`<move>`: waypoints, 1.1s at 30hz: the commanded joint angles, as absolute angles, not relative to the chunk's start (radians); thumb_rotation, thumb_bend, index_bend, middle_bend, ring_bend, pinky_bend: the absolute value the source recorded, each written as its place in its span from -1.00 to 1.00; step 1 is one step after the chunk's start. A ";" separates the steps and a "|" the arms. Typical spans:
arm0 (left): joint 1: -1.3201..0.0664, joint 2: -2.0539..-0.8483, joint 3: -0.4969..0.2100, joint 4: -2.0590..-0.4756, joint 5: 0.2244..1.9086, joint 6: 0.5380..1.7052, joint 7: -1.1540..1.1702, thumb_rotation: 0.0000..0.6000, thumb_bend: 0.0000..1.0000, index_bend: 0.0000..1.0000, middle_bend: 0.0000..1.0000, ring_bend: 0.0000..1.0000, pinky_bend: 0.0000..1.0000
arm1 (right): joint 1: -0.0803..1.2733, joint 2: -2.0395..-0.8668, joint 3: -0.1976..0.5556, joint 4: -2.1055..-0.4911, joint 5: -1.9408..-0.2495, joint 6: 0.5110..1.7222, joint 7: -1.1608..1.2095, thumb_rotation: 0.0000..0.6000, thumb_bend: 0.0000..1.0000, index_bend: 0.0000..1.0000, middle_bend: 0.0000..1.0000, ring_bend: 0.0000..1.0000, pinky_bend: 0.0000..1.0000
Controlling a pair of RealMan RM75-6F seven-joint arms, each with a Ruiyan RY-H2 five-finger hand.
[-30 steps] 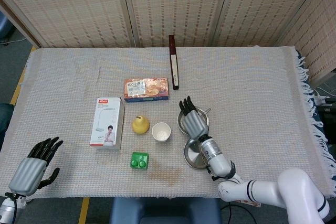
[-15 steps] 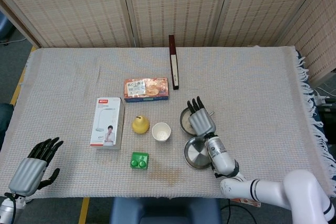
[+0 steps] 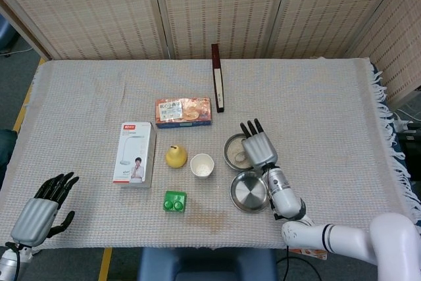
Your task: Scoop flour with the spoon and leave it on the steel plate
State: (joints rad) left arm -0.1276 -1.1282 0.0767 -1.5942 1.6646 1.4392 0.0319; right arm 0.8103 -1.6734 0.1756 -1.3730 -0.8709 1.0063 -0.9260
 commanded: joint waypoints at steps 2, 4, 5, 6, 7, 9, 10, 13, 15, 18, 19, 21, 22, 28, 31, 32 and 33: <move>-0.128 -1.128 0.077 -1.594 1.665 1.438 0.032 1.00 -0.17 -1.00 -1.00 -1.00 -0.77 | 0.804 -1.656 0.185 -1.382 -0.847 0.985 -0.879 1.00 -0.14 0.50 -0.88 -1.00 -1.00; -0.128 -1.129 0.077 -1.594 1.665 1.438 0.033 1.00 -0.17 -1.00 -1.00 -1.00 -0.77 | 0.806 -1.655 0.183 -1.378 -0.843 0.982 -0.871 1.00 -0.14 0.50 -0.88 -1.00 -1.00; -0.127 -1.128 0.077 -1.595 1.665 1.439 0.033 1.00 -0.17 -1.00 -1.00 -1.00 -0.77 | 0.807 -1.655 0.180 -1.376 -0.842 0.981 -0.868 1.00 -0.14 0.50 -0.88 -1.00 -1.00; -0.127 -1.128 0.077 -1.595 1.665 1.440 0.033 1.00 -0.17 -1.00 -1.00 -1.00 -0.77 | 0.808 -1.655 0.178 -1.375 -0.841 0.980 -0.868 1.00 -0.14 0.50 -0.88 -1.00 -1.00; -0.127 -1.128 0.077 -1.595 1.666 1.441 0.033 1.00 -0.17 -1.00 -1.00 -1.00 -0.77 | 0.809 -1.655 0.176 -1.374 -0.840 0.981 -0.867 1.00 -0.14 0.50 -0.88 -1.00 -1.00; -0.126 -1.128 0.077 -1.595 1.665 1.441 0.033 1.00 -0.17 -1.00 -1.00 -1.00 -0.77 | 0.811 -1.652 0.173 -1.376 -0.839 0.982 -0.862 1.00 -0.14 0.51 -0.88 -1.00 -1.00; -0.127 -1.128 0.076 -1.595 1.664 1.441 0.032 1.00 -0.17 -1.00 -1.00 -1.00 -0.77 | 0.812 -1.651 0.172 -1.379 -0.840 0.983 -0.860 1.00 -0.14 0.51 -0.88 -1.00 -1.00; -0.127 -1.128 0.076 -1.594 1.664 1.439 0.031 1.00 -0.17 -1.00 -1.00 -1.00 -0.77 | 0.816 -1.641 0.172 -1.392 -0.844 0.986 -0.852 1.00 -0.14 0.51 -0.88 -1.00 -1.00; -0.127 -1.128 0.075 -1.593 1.662 1.439 0.029 1.00 -0.17 -1.00 -1.00 -1.00 -0.77 | 0.819 -1.633 0.174 -1.407 -0.844 0.993 -0.852 1.00 -0.14 0.52 -0.88 -1.00 -1.00; -0.127 -1.127 0.074 -1.594 1.662 1.440 0.027 1.00 -0.17 -1.00 -1.00 -1.00 -0.77 | 0.824 -1.619 0.182 -1.440 -0.843 1.006 -0.849 1.00 -0.14 0.52 -0.87 -1.00 -1.00; -0.127 -1.126 0.075 -1.595 1.662 1.441 0.027 1.00 -0.17 -1.00 -1.00 -1.00 -0.77 | 0.826 -1.615 0.186 -1.452 -0.841 1.008 -0.848 1.00 -0.14 0.52 -0.87 -1.00 -1.00; -0.126 -1.125 0.076 -1.595 1.664 1.442 0.025 1.00 -0.17 -1.00 -1.00 -1.00 -0.77 | 0.833 -1.605 0.194 -1.481 -0.835 1.014 -0.849 1.00 -0.14 0.52 -0.87 -1.00 -1.00; -0.126 -1.126 0.076 -1.594 1.666 1.443 0.025 1.00 -0.17 -1.00 -1.00 -1.00 -0.77 | 0.836 -1.601 0.198 -1.493 -0.834 1.017 -0.850 1.00 -0.14 0.52 -0.87 -1.00 -1.00; -0.122 -1.121 0.075 -1.596 1.667 1.453 0.020 1.00 -0.17 -1.00 -1.00 -1.00 -0.77 | 0.866 -1.584 0.230 -1.581 -0.817 1.041 -0.861 1.00 -0.14 0.53 -0.87 -1.00 -1.00; -0.121 -1.119 0.075 -1.597 1.668 1.456 0.016 1.00 -0.17 -1.00 -1.00 -1.00 -0.77 | 0.889 -1.584 0.241 -1.613 -0.791 1.050 -0.888 1.00 -0.14 0.53 -0.86 -1.00 -1.00; -0.121 -1.118 0.075 -1.597 1.670 1.457 0.014 1.00 -0.17 -1.00 -1.00 -1.00 -0.77 | 0.900 -1.587 0.244 -1.622 -0.779 1.055 -0.904 1.00 -0.14 0.53 -0.86 -1.00 -1.00; -0.121 -1.117 0.076 -1.597 1.671 1.458 0.013 1.00 -0.17 -1.00 -1.00 -1.00 -0.77 | 0.909 -1.591 0.244 -1.626 -0.771 1.059 -0.918 1.00 -0.14 0.53 -0.86 -1.00 -1.00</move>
